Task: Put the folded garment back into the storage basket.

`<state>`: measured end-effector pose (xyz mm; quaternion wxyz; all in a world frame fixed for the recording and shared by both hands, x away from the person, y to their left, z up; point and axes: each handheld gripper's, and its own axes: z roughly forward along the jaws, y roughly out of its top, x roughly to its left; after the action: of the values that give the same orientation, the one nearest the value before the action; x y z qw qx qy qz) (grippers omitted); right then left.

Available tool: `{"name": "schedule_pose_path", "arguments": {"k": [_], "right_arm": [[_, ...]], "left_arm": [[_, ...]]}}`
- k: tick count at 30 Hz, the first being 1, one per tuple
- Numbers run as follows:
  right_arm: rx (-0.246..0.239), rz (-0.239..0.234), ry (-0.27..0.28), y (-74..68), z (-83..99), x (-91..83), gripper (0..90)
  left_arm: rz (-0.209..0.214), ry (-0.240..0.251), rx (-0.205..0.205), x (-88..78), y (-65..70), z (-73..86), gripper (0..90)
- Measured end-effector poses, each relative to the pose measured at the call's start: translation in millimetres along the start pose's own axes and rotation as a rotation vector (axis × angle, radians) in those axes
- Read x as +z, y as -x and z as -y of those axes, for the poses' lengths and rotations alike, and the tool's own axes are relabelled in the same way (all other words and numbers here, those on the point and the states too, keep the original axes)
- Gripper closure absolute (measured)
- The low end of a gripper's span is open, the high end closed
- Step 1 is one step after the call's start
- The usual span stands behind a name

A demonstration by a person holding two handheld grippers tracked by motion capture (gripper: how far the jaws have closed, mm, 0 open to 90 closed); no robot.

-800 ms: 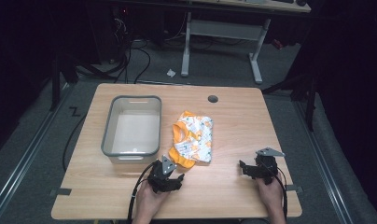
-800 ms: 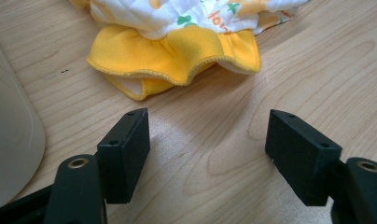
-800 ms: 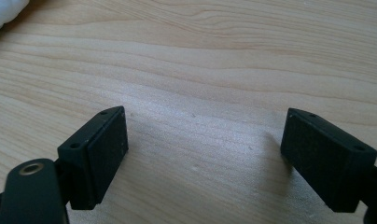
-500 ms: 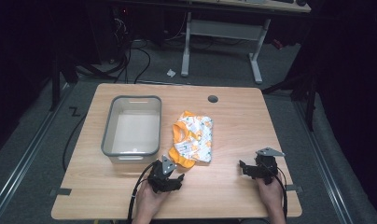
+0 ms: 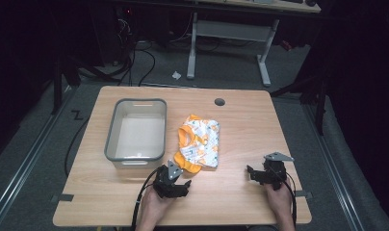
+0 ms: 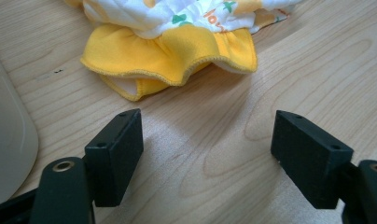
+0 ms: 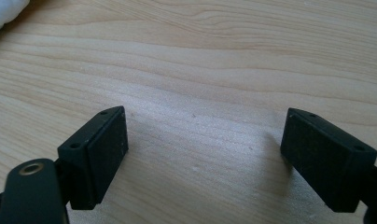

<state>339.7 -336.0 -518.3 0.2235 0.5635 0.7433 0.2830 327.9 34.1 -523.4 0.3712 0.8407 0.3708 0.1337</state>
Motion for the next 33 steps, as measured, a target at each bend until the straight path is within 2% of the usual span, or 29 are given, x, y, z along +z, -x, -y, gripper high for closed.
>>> {"name": "schedule_pose_path", "arguments": {"k": [3, 7, 13, 18, 24, 33], "right_arm": [[0.001, 0.0, 0.0, 0.0, 0.0, 0.0, 14.7], [0.002, 0.0, 0.0, -0.1, 0.0, 0.0, 14.7], [0.002, 0.0, 0.0, -0.1, 0.0, 0.0, 14.7], [0.001, 0.0, 0.0, 0.0, 0.0, 0.0, 14.7], [0.0, 0.0, 0.0, 0.0, 0.0, 0.0, 14.7], [0.0, 0.0, 0.0, 0.0, 0.0, 0.0, 14.7]], "left_arm": [[-0.007, -0.003, -0.005, 0.0, 0.9, -0.4, 25.5], [0.022, -0.01, -0.017, -1.1, 1.8, -3.1, 26.2], [0.032, 0.003, -0.023, -6.4, 5.3, -9.9, 25.1], [0.046, 0.024, -0.006, -11.9, 8.7, -17.5, 25.2], [0.055, 0.017, 0.011, -13.8, 11.5, -24.8, 26.7], [0.032, 0.012, 0.039, -14.2, 13.9, -41.6, 27.0]]}}
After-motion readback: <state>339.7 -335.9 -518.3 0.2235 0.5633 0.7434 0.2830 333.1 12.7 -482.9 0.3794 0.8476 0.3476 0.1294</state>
